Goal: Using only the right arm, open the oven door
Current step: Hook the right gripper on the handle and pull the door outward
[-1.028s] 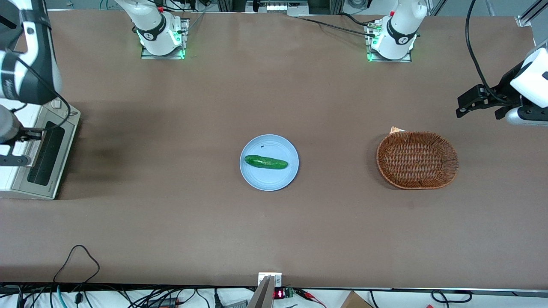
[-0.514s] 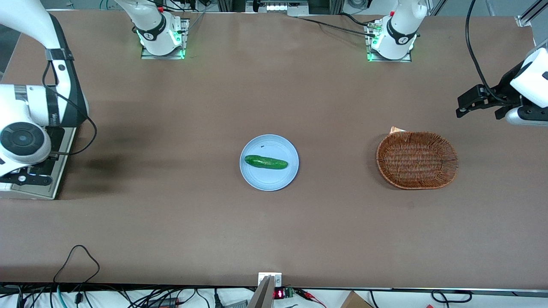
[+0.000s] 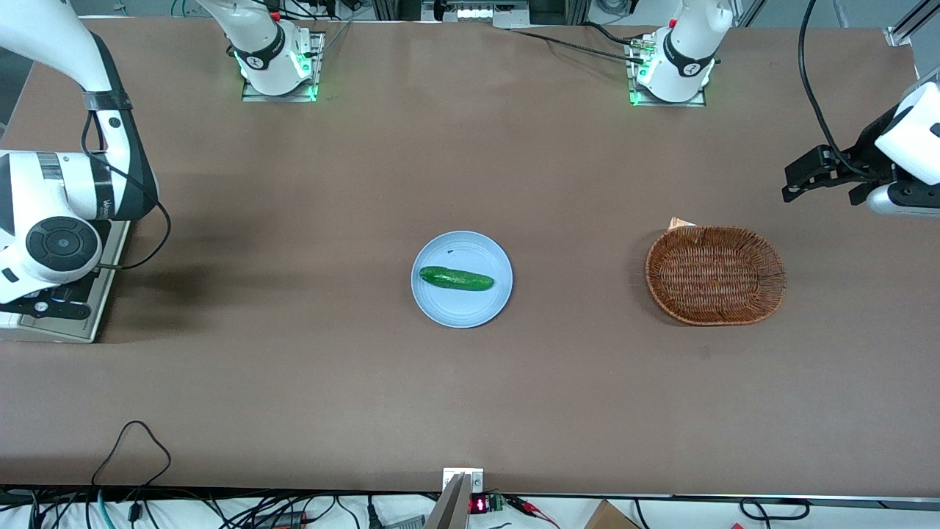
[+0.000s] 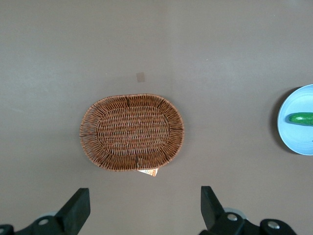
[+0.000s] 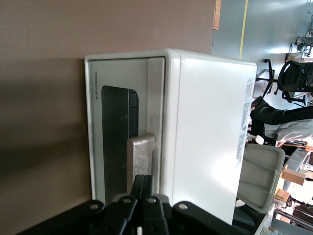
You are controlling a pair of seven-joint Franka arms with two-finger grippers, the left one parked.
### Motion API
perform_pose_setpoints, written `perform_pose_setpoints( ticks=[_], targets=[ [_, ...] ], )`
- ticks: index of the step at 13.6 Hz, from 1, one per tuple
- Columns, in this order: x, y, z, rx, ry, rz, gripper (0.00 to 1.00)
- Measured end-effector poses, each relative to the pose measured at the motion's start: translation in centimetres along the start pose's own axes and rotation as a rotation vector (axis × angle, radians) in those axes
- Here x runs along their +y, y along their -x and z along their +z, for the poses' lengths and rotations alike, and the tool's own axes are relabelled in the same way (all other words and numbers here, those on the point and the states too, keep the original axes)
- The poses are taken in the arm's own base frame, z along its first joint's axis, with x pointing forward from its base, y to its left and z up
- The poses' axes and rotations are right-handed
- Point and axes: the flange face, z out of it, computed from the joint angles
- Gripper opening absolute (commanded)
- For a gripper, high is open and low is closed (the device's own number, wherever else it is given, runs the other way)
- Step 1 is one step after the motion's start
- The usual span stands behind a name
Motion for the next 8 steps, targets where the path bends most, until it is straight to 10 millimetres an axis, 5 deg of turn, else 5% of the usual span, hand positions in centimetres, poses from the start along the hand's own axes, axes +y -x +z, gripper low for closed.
perform_pose_setpoints(
  ticks=[8],
  targets=[
    [-0.1, 1.1, 2.6, -0.043, 0.028, -0.006, 0.0]
  ],
)
